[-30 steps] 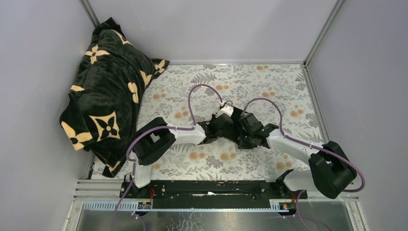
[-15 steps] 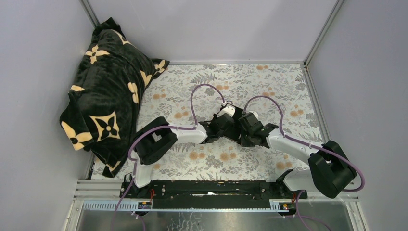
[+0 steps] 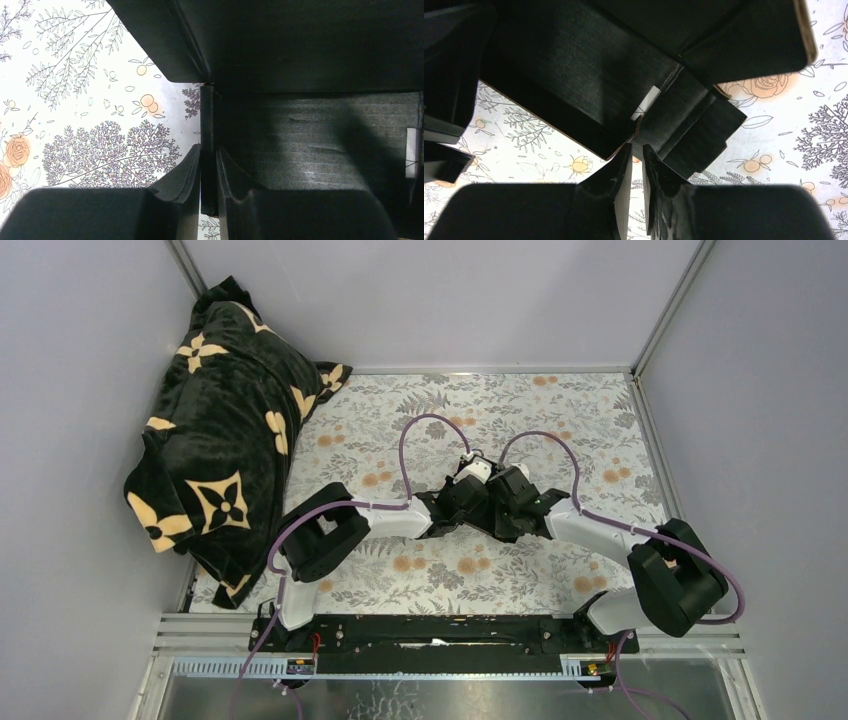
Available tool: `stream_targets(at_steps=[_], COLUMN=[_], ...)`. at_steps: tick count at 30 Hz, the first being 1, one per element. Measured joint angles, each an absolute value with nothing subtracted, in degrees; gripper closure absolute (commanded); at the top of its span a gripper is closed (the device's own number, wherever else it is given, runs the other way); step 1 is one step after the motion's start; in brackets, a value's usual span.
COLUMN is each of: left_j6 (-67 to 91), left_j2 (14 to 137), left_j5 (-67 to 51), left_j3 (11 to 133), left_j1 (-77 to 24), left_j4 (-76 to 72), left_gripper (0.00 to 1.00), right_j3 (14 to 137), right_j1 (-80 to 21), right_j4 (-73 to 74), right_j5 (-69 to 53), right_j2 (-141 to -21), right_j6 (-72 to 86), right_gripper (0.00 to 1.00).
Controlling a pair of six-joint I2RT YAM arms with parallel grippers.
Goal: Fold the paper box
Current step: Fold the paper box at the center of the board.
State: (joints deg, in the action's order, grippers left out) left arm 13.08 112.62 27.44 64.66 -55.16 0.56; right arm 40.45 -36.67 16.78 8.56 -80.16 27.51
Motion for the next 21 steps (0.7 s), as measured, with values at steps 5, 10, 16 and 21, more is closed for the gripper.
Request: stream_targets(at_steps=[5, 10, 16, 21], left_j6=[12.69, 12.19, 12.23, 12.67], left_j2=[112.62, 112.73, 113.1, 113.49], left_j5=[27.35, 27.29, 27.38, 27.79], left_j3=[64.66, 64.77, 65.17, 65.56], left_j1=[-55.16, -55.16, -55.09, -55.07], left_j4=[0.54, 0.54, 0.54, 0.58], left_gripper=[0.8, 0.8, 0.8, 0.8], right_j3=[42.17, 42.96, 43.03, 43.03], right_j1=[-36.64, -36.67, -36.64, -36.64], right_j4=[16.43, 15.68, 14.55, 13.78], right_j5=[8.58, 8.84, 8.82, 8.82], right_j2=[-82.0, -83.44, -84.29, -84.55], right_j6=[26.89, 26.63, 26.72, 26.85], right_gripper=[0.8, 0.8, 0.79, 0.78])
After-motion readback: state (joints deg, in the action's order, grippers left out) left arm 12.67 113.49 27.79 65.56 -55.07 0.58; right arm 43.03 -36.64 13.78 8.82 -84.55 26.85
